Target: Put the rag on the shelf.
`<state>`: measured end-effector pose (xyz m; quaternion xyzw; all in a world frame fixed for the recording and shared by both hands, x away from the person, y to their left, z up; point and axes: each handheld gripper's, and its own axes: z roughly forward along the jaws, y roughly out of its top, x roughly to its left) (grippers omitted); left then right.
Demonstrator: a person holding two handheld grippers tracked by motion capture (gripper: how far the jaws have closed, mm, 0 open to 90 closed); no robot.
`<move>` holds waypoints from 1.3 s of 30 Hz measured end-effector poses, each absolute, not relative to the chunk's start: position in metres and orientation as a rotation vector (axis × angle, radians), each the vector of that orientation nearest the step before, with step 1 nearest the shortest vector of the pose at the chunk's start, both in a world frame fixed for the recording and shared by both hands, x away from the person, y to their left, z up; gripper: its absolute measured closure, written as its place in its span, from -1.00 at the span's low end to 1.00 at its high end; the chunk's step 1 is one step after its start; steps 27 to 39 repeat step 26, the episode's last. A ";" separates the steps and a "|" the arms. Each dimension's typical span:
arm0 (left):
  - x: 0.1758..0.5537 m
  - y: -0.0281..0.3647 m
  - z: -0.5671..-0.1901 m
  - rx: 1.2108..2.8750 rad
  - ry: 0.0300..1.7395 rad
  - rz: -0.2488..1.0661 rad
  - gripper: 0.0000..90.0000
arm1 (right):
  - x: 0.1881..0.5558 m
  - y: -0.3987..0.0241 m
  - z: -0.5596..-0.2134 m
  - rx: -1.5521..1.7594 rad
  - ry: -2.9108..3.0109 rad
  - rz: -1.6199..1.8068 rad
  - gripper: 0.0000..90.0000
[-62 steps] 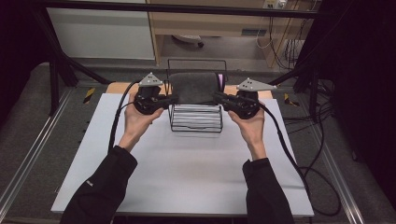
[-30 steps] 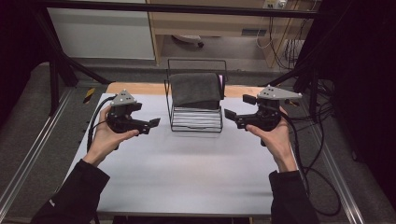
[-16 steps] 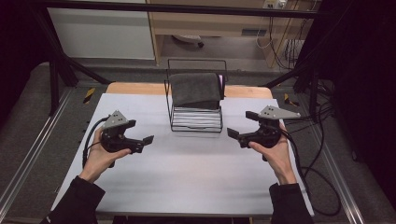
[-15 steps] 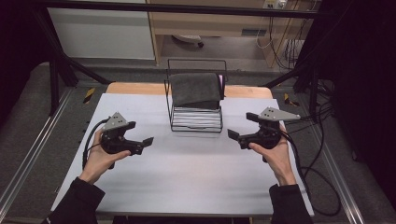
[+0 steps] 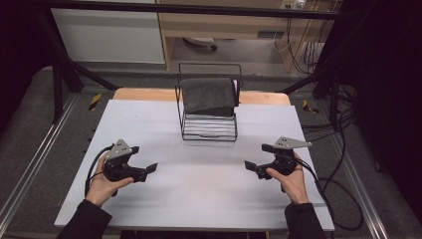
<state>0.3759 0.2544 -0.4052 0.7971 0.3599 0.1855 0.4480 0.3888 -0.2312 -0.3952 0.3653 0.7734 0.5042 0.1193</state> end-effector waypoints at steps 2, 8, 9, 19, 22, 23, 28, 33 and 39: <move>0.374 0.258 -0.411 1.987 0.898 0.458 -0.89 | 0.388 -0.234 -0.405 1.084 2.277 1.443 -0.98; 0.368 0.266 -0.426 2.029 0.897 0.442 -0.90 | 0.382 -0.245 -0.428 1.129 2.309 1.401 -0.98; 0.367 0.268 -0.428 2.032 0.897 0.438 -0.90 | 0.381 -0.247 -0.431 1.138 2.316 1.389 -0.98; 0.363 0.280 -0.443 2.047 0.939 0.394 -0.90 | 0.370 -0.265 -0.446 1.190 2.312 1.374 -0.98; 0.362 0.282 -0.445 2.052 0.937 0.387 -0.90 | 0.368 -0.268 -0.447 1.183 2.305 1.372 -0.98; 0.361 0.282 -0.445 2.053 0.933 0.387 -0.90 | 0.368 -0.269 -0.447 1.184 2.304 1.375 -0.98; 0.360 0.286 -0.446 2.040 0.941 0.387 -0.90 | 0.367 -0.270 -0.447 1.191 2.299 1.374 -0.98; 0.360 0.286 -0.446 2.040 0.941 0.387 -0.90 | 0.367 -0.270 -0.447 1.191 2.299 1.374 -0.98; 0.360 0.286 -0.446 2.040 0.941 0.387 -0.90 | 0.367 -0.270 -0.447 1.191 2.299 1.374 -0.98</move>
